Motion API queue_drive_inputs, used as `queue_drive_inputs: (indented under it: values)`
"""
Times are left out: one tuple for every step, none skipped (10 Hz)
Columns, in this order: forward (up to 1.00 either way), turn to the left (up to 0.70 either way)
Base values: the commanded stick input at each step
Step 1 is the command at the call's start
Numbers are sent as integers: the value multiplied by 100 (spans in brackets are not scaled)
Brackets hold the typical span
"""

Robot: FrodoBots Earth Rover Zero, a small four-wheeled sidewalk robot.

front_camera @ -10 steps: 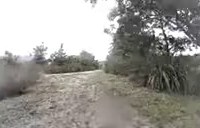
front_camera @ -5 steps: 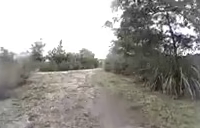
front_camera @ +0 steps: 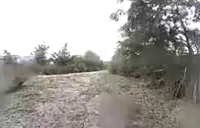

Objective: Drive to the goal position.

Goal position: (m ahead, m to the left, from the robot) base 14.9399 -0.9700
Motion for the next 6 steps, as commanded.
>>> queue_drive_inputs:
  values:
    - [100,0]
    - [100,0]
    - [100,0]
    - [100,0]
    - [100,0]
    - [100,2]
